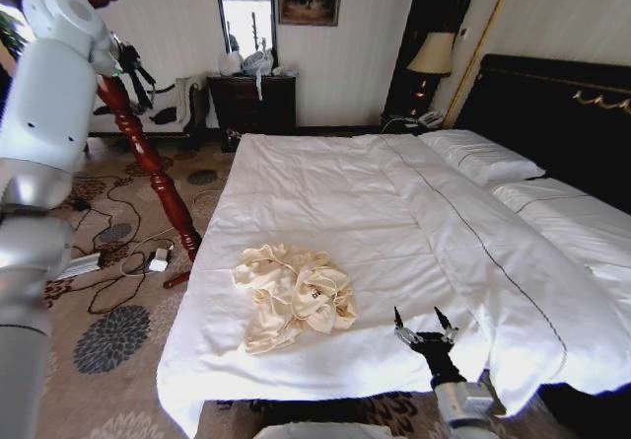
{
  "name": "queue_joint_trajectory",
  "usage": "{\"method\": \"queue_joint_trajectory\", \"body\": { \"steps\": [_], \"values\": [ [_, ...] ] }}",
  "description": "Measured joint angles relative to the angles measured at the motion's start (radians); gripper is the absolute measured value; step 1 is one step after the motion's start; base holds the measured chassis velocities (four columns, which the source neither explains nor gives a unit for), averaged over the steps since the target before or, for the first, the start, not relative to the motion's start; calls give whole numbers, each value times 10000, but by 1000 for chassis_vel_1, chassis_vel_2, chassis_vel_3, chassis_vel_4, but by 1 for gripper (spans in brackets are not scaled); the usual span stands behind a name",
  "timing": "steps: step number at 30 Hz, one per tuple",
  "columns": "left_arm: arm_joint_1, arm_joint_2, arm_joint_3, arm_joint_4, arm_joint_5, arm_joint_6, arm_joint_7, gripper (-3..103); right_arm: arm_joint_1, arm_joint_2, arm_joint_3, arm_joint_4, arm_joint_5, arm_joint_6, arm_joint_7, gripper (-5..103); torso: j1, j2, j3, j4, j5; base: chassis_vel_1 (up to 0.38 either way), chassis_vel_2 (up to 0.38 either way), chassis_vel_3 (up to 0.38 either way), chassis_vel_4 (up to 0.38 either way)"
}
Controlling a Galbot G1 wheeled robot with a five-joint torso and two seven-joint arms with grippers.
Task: Pick up the clothes from the bed and hang them on the clothes hanger.
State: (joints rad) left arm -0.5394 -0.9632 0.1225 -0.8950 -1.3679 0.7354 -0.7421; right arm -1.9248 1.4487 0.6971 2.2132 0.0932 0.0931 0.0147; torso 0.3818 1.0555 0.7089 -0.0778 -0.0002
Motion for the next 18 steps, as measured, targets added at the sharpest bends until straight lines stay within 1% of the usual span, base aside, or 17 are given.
{"method": "queue_joint_trajectory", "body": {
  "steps": [8, 10, 12, 14, 17, 18],
  "values": [
    [12, 113, 3, -400, 390, 0, 224, 15, 22, -1, -2, -68, 4, 19, 6, 100, 1, 0, 0, -1, 1, 0, 0, 0, 0],
    [55, 212, 4, -709, 459, 0, 270, 15, 31, 3, -3, -83, 4, 22, 8, 100, 0, 0, 0, -1, 1, 0, 0, 0, 0],
    [195, 426, 18, -1312, 571, 0, 397, 15, 47, 7, -7, -96, 4, 24, 11, 100, 0, 0, -1, -1, 2, 0, 0, 0, 0],
    [244, 494, 26, -1493, 576, 0, 432, 15, 53, 6, -10, -99, 6, 24, 13, 100, 0, 0, -1, 0, 2, 0, 0, 0, 0],
    [786, 1056, 134, -2632, 559, 0, 660, 15, 80, 7, -19, -114, 11, 24, 26, 100, 0, 0, -1, -3, 5, 0, 0, 0, 0],
    [786, 1056, 134, -2632, 559, 0, 660, 15, 80, 7, -19, -114, 11, 24, 26, 100, 0, 0, -1, -3, 5, 0, 0, 0, 0]
  ]
}}
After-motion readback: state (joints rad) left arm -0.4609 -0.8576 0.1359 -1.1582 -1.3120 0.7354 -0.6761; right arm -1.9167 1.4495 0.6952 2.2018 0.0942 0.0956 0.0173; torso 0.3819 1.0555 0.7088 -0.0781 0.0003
